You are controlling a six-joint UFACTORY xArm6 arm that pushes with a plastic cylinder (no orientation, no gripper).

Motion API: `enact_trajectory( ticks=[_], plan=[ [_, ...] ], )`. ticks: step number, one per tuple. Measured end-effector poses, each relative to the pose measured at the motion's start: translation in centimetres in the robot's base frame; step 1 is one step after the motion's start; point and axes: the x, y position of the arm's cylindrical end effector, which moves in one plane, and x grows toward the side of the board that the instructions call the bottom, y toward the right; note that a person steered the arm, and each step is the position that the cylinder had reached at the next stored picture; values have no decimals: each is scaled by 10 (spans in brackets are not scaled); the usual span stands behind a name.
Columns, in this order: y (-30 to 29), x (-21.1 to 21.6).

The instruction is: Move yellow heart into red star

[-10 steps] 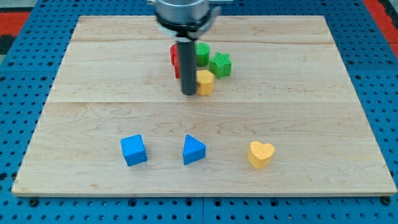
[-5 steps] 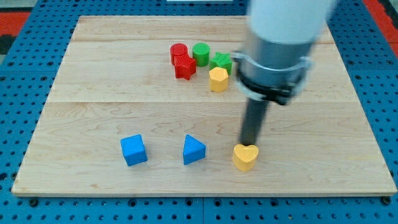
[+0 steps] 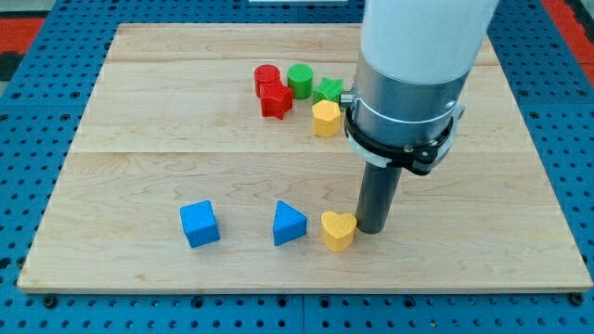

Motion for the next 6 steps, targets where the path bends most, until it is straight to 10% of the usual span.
enact_trajectory(
  ticks=[6],
  plan=[
    [-164,-27]
  ],
)
